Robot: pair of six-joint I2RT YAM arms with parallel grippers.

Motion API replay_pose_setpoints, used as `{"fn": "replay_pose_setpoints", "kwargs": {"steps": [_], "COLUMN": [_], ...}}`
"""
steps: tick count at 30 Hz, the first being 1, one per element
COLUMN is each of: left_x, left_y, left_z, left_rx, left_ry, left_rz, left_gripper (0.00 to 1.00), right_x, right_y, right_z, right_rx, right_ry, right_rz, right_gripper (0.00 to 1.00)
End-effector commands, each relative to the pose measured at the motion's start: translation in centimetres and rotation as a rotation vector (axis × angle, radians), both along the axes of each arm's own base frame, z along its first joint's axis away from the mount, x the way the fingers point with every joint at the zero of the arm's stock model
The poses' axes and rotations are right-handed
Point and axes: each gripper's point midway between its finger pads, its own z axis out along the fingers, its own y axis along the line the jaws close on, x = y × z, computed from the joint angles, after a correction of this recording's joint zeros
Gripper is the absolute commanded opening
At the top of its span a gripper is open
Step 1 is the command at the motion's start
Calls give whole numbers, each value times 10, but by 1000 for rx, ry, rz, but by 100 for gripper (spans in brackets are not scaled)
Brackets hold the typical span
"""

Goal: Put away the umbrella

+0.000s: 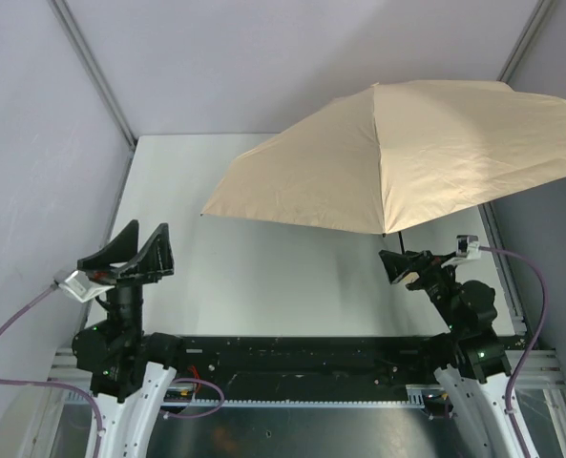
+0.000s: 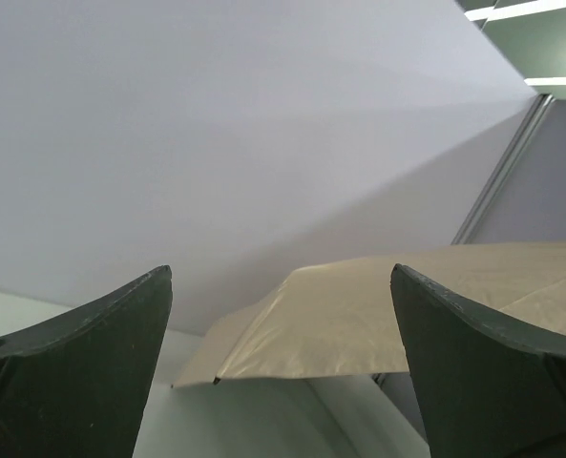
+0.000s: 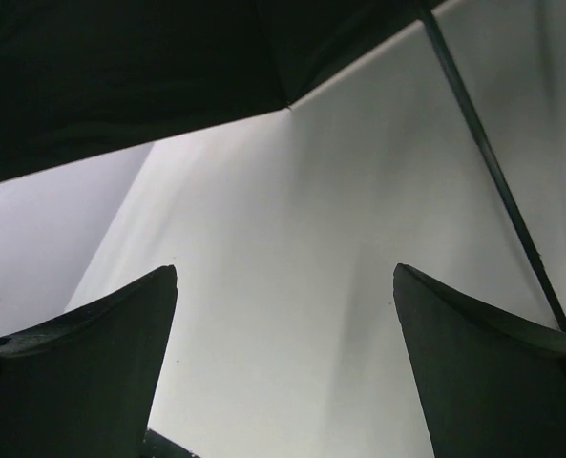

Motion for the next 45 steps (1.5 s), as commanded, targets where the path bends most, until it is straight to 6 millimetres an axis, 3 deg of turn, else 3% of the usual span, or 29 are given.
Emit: {"fn": "replay_pose_setpoints", "kwargs": {"steps": [1,8,14,19,23,25,28,31,36,39,42,45], "left_x": [-25,-45,-37,-26,-14,-7,2,5,-7,-16,-28,-36], "left_y": [8,7,13,20,26,27,26,18,1,-5,-10,-10], "left_z": [29,33,33,14,-19,-40,-73,-96,-103,-97,-85,-75], "left_rx": [-3,29,14,-33,-114,-126,-150,-157,-150,-115,-46,11], "left_ry": [-85,-39,56,166,293,381,532,620,605,565,509,464], "left_rz": [24,0,27,54,78,90,106,76,-37,-84,-129,-137], "left_gripper": [99,100,99,99,99,99,99,99,100,100,99,99], "right_x": [16,50,97,138,169,181,191,199,224,231,227,210], "right_y": [-18,-28,-41,-77,-81,-73,-45,-22,15,36,57,81], "right_z": [5,5,-7,3,0,0,0,-3,-15,-16,-12,4], "right_rx": [24,-19,-50,-39,-63,-84,-97,-158,-258,-244,-202,-107], "right_ry": [46,131,182,135,115,80,29,-8,26,43,79,119], "right_rz": [-128,-227,-234,-269,-201,-135,13,37,51,87,130,173], "right_gripper": [99,99,99,99,98,96,92,91,81,67,39,15]}}
